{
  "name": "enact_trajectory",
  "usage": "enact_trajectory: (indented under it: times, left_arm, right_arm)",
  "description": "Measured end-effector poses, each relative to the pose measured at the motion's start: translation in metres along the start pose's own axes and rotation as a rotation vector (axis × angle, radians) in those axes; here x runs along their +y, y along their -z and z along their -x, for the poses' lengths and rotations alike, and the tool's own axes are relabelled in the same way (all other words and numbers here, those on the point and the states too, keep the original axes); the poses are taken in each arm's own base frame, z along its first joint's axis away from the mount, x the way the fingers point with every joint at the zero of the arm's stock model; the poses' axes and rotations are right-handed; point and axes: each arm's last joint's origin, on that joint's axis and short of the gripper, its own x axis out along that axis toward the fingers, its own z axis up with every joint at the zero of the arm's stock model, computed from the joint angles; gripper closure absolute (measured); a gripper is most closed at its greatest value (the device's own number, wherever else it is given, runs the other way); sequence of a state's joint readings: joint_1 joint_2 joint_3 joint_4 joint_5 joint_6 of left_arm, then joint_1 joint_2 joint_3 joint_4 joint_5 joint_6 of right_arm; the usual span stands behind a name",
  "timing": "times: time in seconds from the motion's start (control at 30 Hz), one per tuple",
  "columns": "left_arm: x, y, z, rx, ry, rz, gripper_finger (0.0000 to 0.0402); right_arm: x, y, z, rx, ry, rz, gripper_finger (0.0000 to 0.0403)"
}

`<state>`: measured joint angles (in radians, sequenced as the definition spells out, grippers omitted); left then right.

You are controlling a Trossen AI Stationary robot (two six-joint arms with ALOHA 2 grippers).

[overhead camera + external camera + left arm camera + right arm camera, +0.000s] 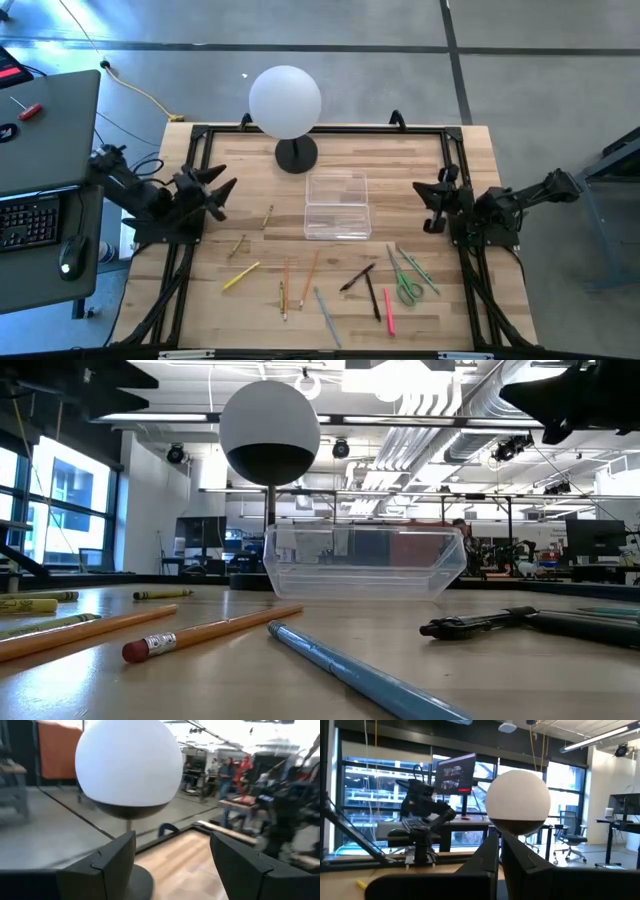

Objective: Pick & place school supplies into a supply box
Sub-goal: Put the green crayon into the transparent supply box

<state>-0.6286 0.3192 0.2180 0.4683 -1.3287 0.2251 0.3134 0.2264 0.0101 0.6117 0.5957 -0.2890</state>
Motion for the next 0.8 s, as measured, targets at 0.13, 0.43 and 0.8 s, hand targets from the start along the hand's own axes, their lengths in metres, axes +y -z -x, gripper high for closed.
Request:
enact_trajectory:
  times: [0.13, 0.43, 0.8]
  left_arm:
    - [-0.005, 0.006, -0.010, -0.004, -0.039, -0.063, 0.0115]
    - [-0.013, 0.026, -0.030, 0.045, -0.056, -0.142, 0.0115]
    - [-0.020, 0.090, -0.046, 0.348, -0.102, -0.031, 0.0115]
  right_arm:
    - [0.003, -0.003, -0.005, 0.020, -0.004, 0.012, 0.0402]
    - [0.002, -0.004, -0.011, 0.060, 0.154, 0.010, 0.0402]
    - [0.005, -0.001, -0.013, 0.079, 0.115, 0.074, 0.0402]
